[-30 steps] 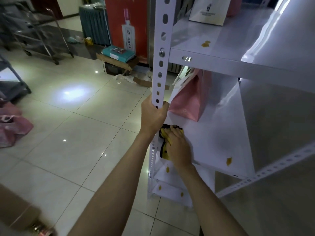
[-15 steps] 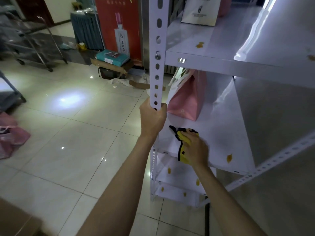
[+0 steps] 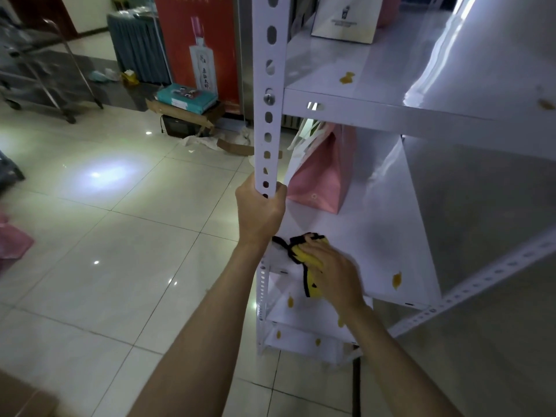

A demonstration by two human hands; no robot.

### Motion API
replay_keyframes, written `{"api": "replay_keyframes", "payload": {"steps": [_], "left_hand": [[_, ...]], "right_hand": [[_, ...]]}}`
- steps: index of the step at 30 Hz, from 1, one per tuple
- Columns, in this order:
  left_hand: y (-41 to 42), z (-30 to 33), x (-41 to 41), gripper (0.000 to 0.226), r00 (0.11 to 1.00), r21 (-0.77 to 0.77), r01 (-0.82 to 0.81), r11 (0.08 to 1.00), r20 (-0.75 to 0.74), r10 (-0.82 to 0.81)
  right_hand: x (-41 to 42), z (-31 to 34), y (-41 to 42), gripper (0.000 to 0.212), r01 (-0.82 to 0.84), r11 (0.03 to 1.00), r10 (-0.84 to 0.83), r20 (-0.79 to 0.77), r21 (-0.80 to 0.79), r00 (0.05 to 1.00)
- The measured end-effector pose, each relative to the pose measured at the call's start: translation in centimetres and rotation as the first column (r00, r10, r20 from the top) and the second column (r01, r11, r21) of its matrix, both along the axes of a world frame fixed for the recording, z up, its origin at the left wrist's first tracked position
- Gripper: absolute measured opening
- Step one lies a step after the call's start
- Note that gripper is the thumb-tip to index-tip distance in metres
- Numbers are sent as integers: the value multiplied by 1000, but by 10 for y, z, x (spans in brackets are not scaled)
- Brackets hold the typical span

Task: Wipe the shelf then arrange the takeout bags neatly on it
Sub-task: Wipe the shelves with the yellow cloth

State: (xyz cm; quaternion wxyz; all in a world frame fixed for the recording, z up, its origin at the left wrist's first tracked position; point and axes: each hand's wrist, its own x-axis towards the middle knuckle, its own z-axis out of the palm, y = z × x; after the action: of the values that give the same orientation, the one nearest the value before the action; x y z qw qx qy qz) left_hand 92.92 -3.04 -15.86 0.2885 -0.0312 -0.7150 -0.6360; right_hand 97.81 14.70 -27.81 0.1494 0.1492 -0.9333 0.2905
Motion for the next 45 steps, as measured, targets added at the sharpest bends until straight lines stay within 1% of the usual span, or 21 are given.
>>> {"api": "replay_keyframes", "payload": {"steps": [3, 5, 7, 9, 13, 17, 19, 21, 22, 24, 25, 28, 31, 33, 36, 38, 39, 41, 42, 43, 45], "left_hand": [[0, -1, 0, 33, 1000, -1, 1, 1000, -2, -1], [-1, 0, 0, 33, 1000, 10, 0, 1000, -13, 0], [-1, 0, 1, 37, 999, 8, 4, 1000, -32, -4], [0, 1, 1, 40, 999, 8, 13, 1000, -46, -13], [0, 1, 3, 39, 998, 7, 21, 1000, -55, -20], [1, 3, 4, 38, 999, 6, 21, 1000, -49, -21], [1, 3, 4, 36, 999, 4, 24, 1000, -37, -24], [1, 4, 5, 35, 1000, 9, 24, 1000, -17, -24], [1, 5, 6, 35, 1000, 8, 21, 1000, -13, -21], [1, 8, 8, 33, 1000, 4, 19, 1000, -11, -19], [1, 9, 9, 33, 1000, 8, 24, 1000, -7, -24], [0, 10, 12, 35, 999, 23, 43, 999, 3, -43], [-1, 10, 12, 38, 999, 11, 46, 999, 11, -46], [-1, 9, 10, 35, 999, -4, 45, 999, -2, -45], [-1, 7, 8, 33, 999, -11, 32, 999, -21, -32], [0, 4, 7, 33, 1000, -8, 11, 1000, -24, -11], [1, 4, 7, 34, 1000, -5, -3, 1000, -24, 3], [2, 5, 6, 35, 999, -1, -26, 1000, -26, 26], [3, 5, 6, 35, 999, 3, -32, 999, -30, 32], [4, 5, 6, 36, 999, 6, -34, 999, -33, 34], [4, 5, 6, 35, 999, 6, -33, 999, -26, 33]], "right_hand": [[-20, 2, 15, 50, 220, 974, -213, 106, -60, 971], [-38, 4, 3, 51, 306, 951, -297, 138, -51, 945], [-51, 4, -21, 41, 305, 951, -300, 97, -41, 949], [-56, 2, -48, 31, 253, 967, -248, 91, -43, 964], [-45, -2, -71, 21, 157, 987, -155, 58, -34, 986], [-15, -10, -49, 37, 39, 999, -40, 18, 27, 999], [0, -14, -28, 41, 26, 998, -22, -67, 57, 998], [10, -14, -5, 45, 9, 1000, -4, -149, 29, 989], [13, -11, 6, 54, 0, 1000, -3, -129, -19, 992], [14, 4, 27, 74, 34, 994, -37, -31, -103, 999], [12, 14, 37, 72, 78, 991, -80, -16, -110, 997], [6, 44, 71, 49, 258, 960, -258, 12, -112, 966], [5, 52, 103, 39, 374, 915, -381, -18, -148, 924], [7, 36, 120, 38, 437, 888, -441, 0, -143, 897], [13, -2, 132, 43, 499, 856, -492, 89, -134, 866], [14, -19, 127, 49, 542, 839, -541, 42, -44, 840], [13, -20, 122, 49, 563, 825, -562, 46, -38, 826], [10, -19, 109, 39, 575, 812, -568, 95, -99, 818], [8, -19, 99, 35, 561, 812, -547, 122, -162, 828], [7, -19, 85, 35, 525, 821, -509, 129, -224, 851], [1, -17, 51, 31, 411, 855, -409, 75, -317, 909]]}}
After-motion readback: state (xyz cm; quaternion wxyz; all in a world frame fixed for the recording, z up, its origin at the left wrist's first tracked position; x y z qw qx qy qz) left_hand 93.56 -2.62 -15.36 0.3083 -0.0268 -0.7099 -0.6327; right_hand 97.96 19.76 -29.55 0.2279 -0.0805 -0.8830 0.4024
